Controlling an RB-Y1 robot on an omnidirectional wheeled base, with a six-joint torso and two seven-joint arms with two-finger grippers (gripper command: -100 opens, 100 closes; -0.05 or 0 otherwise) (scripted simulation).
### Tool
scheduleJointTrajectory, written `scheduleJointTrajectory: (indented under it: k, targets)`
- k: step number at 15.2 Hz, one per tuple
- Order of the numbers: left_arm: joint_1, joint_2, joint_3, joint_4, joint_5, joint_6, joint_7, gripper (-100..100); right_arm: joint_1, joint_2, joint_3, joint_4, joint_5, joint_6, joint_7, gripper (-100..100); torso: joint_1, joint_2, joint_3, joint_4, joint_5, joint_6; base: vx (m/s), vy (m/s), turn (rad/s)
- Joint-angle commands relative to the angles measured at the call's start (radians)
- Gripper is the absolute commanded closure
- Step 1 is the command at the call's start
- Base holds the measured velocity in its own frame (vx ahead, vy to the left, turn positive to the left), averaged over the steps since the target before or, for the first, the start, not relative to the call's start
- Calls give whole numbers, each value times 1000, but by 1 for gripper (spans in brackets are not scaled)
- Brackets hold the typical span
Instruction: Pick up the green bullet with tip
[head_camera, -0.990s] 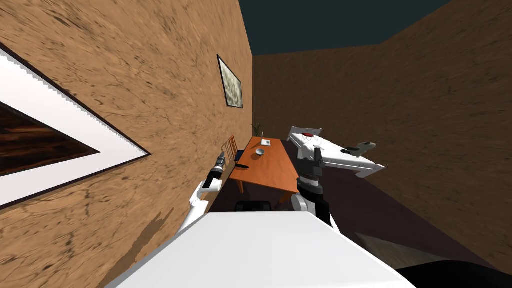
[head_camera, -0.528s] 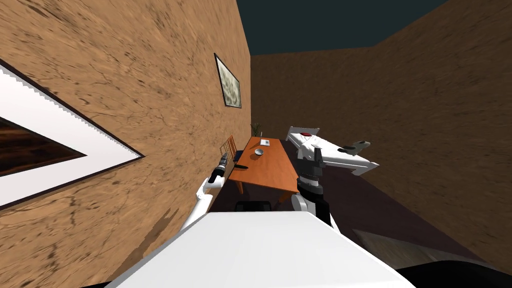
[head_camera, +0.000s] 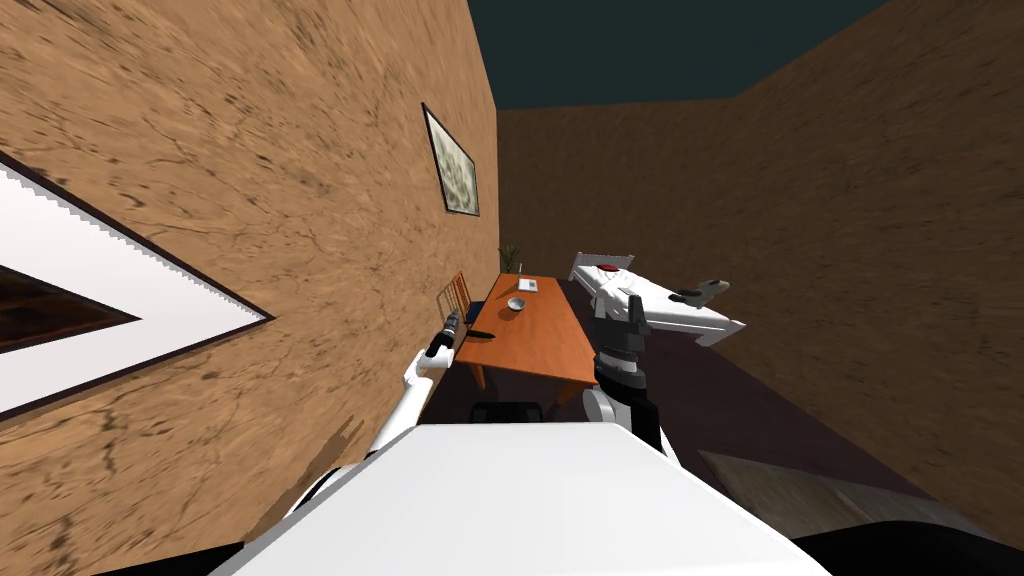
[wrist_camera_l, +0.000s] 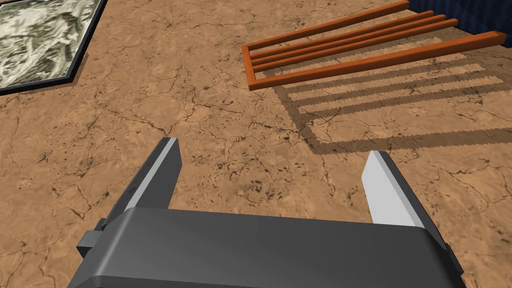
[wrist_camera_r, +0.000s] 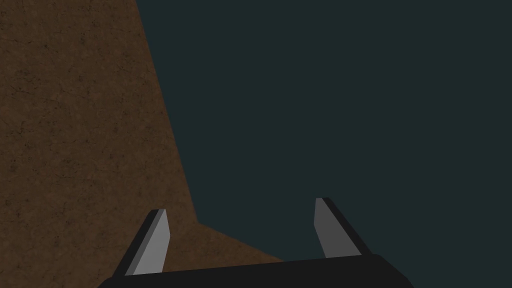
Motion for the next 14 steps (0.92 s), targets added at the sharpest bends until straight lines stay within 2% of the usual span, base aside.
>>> scheduleJointTrajectory:
  k: [1, 2, 4, 5, 7, 8, 10, 11, 13, 14]
  targets:
    - [-12, 1, 1, 42, 0, 7, 3, -100, 0, 0, 0, 0, 0, 0, 0, 0, 0, 0, 0, 0, 0, 0, 7, 4, -17]
    - [-52, 0, 3, 68, -2, 37, 7, -100, 0, 0, 0, 0, 0, 0, 0, 0, 0, 0, 0, 0, 0, 0, 7, 3, -32]
    - [-52, 0, 3, 102, -2, 37, 7, -100, 0, 0, 0, 0, 0, 0, 0, 0, 0, 0, 0, 0, 0, 0, 8, 4, -41]
    - [-91, -2, 6, 127, -5, 67, 12, -100, 0, 0, 0, 0, 0, 0, 0, 0, 0, 0, 0, 0, 0, 0, 8, 3, -49]
    - [-91, -2, 6, 163, -5, 67, 12, -100, 0, 0, 0, 0, 0, 0, 0, 0, 0, 0, 0, 0, 0, 0, 10, 4, -40]
    - [-129, -4, 8, 194, -7, 97, 16, -100, 0, 0, 0, 0, 0, 0, 0, 0, 0, 0, 0, 0, 0, 0, 8, 5, -33]
    - [-129, -4, 8, 224, -7, 97, 16, -100, 0, 0, 0, 0, 0, 0, 0, 0, 0, 0, 0, 0, 0, 0, 8, 5, -40]
    - [-168, -6, 10, 254, -10, 126, 20, -100, 0, 0, 0, 0, 0, 0, 0, 0, 0, 0, 0, 0, 0, 0, 7, 5, -44]
    - [-168, -6, 10, 284, -10, 126, 20, -100, 0, 0, 0, 0, 0, 0, 0, 0, 0, 0, 0, 0, 0, 0, 7, 5, -41]
    - [-205, -8, 12, 313, -12, 154, 24, -100, 0, 0, 0, 0, 0, 0, 0, 0, 0, 0, 0, 0, 0, 0, 7, 3, -44]
